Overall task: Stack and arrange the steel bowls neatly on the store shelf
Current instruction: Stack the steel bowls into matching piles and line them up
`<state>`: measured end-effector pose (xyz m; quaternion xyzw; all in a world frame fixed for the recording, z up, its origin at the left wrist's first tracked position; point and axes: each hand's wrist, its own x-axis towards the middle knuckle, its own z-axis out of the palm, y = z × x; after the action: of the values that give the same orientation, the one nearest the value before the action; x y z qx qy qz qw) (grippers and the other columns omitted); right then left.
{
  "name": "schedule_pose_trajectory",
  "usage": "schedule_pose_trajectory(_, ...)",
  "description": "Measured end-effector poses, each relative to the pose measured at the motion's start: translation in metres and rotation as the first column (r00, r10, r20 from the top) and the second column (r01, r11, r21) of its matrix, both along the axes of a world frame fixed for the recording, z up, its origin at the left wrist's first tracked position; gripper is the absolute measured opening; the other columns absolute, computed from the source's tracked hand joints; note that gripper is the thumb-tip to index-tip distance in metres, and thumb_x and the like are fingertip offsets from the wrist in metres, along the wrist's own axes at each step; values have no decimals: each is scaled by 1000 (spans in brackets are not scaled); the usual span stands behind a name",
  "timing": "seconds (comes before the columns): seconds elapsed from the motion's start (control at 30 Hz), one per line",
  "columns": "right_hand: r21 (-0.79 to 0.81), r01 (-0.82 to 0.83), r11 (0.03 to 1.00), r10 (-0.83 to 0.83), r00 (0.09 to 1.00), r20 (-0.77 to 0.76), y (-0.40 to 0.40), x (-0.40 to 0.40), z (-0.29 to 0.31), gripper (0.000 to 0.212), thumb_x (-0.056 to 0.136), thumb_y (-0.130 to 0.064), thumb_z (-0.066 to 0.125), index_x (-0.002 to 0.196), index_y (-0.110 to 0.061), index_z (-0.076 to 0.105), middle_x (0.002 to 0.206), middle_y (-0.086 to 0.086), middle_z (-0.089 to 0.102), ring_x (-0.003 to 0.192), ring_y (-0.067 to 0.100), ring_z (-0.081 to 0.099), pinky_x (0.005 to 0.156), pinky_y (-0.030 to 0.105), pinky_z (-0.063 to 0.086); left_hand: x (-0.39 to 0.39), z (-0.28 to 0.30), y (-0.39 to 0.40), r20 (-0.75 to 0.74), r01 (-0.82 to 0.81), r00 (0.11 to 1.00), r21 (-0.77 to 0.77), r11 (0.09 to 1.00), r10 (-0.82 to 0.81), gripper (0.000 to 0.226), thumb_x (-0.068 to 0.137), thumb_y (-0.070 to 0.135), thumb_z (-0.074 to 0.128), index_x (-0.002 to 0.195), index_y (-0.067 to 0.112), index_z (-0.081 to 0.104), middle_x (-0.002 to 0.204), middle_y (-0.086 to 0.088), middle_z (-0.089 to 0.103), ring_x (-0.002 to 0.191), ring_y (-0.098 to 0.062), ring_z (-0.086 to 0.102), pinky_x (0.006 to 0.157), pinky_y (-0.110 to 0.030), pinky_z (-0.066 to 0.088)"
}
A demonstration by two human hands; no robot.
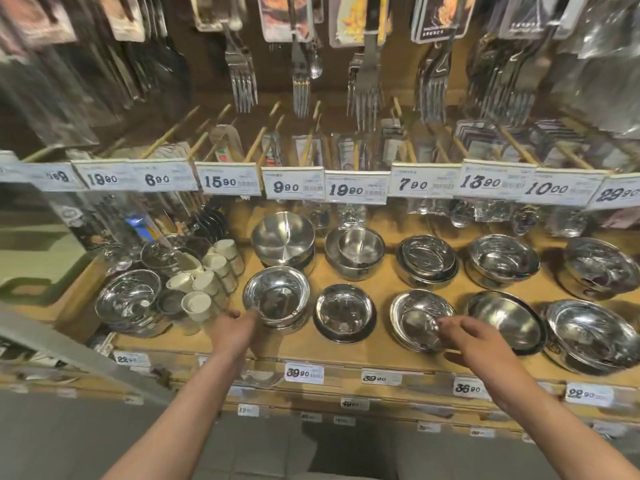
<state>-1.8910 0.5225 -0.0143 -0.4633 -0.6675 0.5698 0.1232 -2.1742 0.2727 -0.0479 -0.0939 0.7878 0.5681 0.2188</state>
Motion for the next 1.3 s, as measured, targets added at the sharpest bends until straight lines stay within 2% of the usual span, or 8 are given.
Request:
schedule_pose_trajectory(0.07, -8, 2, 1000, -2, 1000, -4, -1, -4, -3, 16, 99, -25, 58, 102, -24, 74, 107, -2, 74, 103, 21, 68, 98, 50, 53, -4, -6, 3, 51, 19, 999, -13, 1000, -19, 29, 90, 19, 72, 109, 4, 57, 100, -16, 69, 93, -34, 69, 93, -49, 57)
schedule_pose_trajectory(0.23, -22, 12, 1000, -13, 1000, -17, -6, -16, -3, 20, 98, -28, 59, 88, -21, 76, 100, 11, 74, 96, 27, 70, 78, 36, 59, -6, -10, 13, 166, -40, 986, 82, 996, 26, 12, 92, -1, 64, 91, 5, 54, 82, -18, 69, 69, -29, 71, 78, -39, 61)
schedule_pose_trajectory(0.33, -11, 21, 1000, -21, 1000, 4, -8, -22, -2, 20, 95, -35, 61, 86, -28, 77, 98, 2, 76, 95, 21, 71, 82, 39, 60, -12, -9, 11, 163, -43, 986, 92, 995, 28, 8, 91, -4, 62, 97, 0, 59, 82, -16, 70, 72, -30, 71, 84, -42, 61)
schedule_pose_trajectory(0.5, 4, 24, 1000, -24, 999, 36, -5, -26, 3, 20, 92, -40, 59, 94, -31, 76, 99, -8, 76, 99, 21, 69, 97, 51, 53, -22, 7, -2, 137, -38, 990, 106, 994, 23, 32, 89, -6, 63, 121, -8, 58, 98, -20, 72, 69, -27, 73, 55, -25, 62)
schedule_pose_trajectory(0.63, -45, 66, 997, -66, 998, 0, -7, -26, 8, 18, 98, -32, 59, 99, -25, 75, 101, -1, 76, 98, 20, 70, 91, 42, 57, -22, 30, 0, 129, 15, 991, 124, 992, -31, 25, 89, -7, 63, 113, -4, 60, 92, -18, 71, 55, -18, 70, 45, -19, 55)
schedule_pose_trajectory(0.83, -100, 144, 985, -147, 989, -27, -3, -2, 19, 18, 100, -23, 57, 100, -14, 72, 94, 7, 74, 84, 16, 68, 74, 29, 57, 5, 53, 49, 100, 200, 971, 156, 967, -217, 6, 92, -1, 63, 87, 1, 67, 76, -19, 75, 63, -29, 72, 66, -37, 63)
schedule_pose_trajectory(1.0, -102, 266, 958, -271, 962, -39, 14, 28, 26, 18, 101, -23, 57, 95, -17, 72, 94, 2, 76, 85, 14, 70, 70, 25, 58, 36, 58, 98, 119, 320, 927, 238, 917, -354, 11, 95, 1, 62, 94, 4, 72, 81, -13, 79, 78, -24, 78, 64, -28, 63)
schedule_pose_trajectory(1.3, -75, 401, 913, -404, 914, -38, 38, 84, 24, 17, 101, -29, 55, 104, -22, 70, 104, -1, 74, 97, 14, 69, 75, 27, 57, 74, 60, 158, 95, 468, 865, 198, 861, -492, 10, 94, 3, 66, 86, 3, 72, 76, -8, 78, 75, -20, 77, 59, -24, 62)
